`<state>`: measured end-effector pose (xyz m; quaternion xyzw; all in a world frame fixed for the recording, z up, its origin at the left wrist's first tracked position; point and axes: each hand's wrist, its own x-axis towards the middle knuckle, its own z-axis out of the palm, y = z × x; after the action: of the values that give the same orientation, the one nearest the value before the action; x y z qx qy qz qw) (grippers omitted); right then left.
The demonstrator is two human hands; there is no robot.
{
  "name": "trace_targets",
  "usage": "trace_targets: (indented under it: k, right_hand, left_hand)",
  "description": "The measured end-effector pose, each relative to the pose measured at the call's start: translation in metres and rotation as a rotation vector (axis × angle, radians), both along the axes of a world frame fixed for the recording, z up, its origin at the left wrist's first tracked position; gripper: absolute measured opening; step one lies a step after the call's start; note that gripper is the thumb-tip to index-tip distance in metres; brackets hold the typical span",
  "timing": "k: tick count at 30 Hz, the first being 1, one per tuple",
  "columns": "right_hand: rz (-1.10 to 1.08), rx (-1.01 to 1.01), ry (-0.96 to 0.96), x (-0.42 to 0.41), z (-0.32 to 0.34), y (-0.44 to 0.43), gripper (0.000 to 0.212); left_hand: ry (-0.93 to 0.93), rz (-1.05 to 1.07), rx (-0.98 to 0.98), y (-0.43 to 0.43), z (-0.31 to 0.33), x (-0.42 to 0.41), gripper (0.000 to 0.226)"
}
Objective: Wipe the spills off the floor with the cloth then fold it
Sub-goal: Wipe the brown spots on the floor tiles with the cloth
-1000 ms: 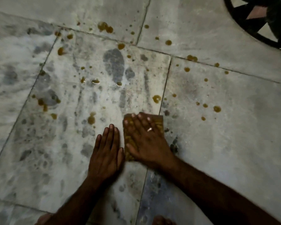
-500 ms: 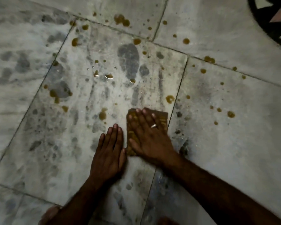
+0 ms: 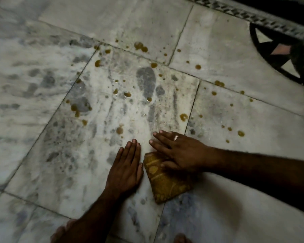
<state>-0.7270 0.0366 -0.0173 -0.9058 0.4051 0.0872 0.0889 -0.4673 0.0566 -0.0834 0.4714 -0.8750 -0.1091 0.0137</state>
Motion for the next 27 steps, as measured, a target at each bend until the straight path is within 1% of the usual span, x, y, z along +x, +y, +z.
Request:
trace_targets:
  k: [2,4,7,13,16,18,20,22,24,25,27]
  right_hand:
    - [-0.055,-0.036,-0.036,0.024,-0.016,0.021,0.076]
    - [-0.103,-0.029,-0.075,0.045,-0.036,0.058,0.075]
    - [-0.18,-0.068,-0.086,0.052,-0.051,0.086,0.076]
    - [-0.435,-0.176,-0.085,0.03,-0.053,0.051,0.072]
    - [-0.635,-0.17,-0.082,0.052,-0.056,0.012,0.073]
    - [-0.697,-0.15,-0.087,0.075,-0.057,-0.008,0.075]
    - [-0.673,-0.156,-0.096,0.093,-0.057,-0.009,0.075]
    - [-0.563,-0.156,-0.115,0.103,-0.056,0.005,0.073]
    - [-0.452,-0.144,-0.126,0.1,-0.058,0.017,0.07]
    - [-0.448,-0.14,-0.131,0.096,-0.058,0.018,0.069]
    - [-0.541,-0.134,-0.138,0.09,-0.057,0.017,0.069]
  left_hand:
    - [0.008,0.006,-0.005,-0.001,0.001,-0.001,0.063]
    - [0.015,-0.01,-0.005,-0.001,0.001,0.0,0.062]
    - [0.012,-0.028,-0.021,0.0,-0.001,0.006,0.062]
    - [0.037,-0.015,0.005,0.003,-0.003,0.01,0.064]
    - [0.05,0.033,0.003,0.0,-0.003,0.018,0.063]
    - [0.036,0.058,-0.005,-0.002,-0.003,0.027,0.063]
    - [0.024,0.064,-0.004,-0.004,-0.003,0.035,0.063]
    - [0.038,0.044,-0.01,-0.007,0.001,0.04,0.062]
    - [0.043,-0.047,-0.041,-0.014,0.006,0.04,0.059]
    - [0.035,-0.12,-0.066,-0.022,0.009,0.038,0.058]
    - [0.011,-0.245,-0.103,-0.043,0.015,0.032,0.057]
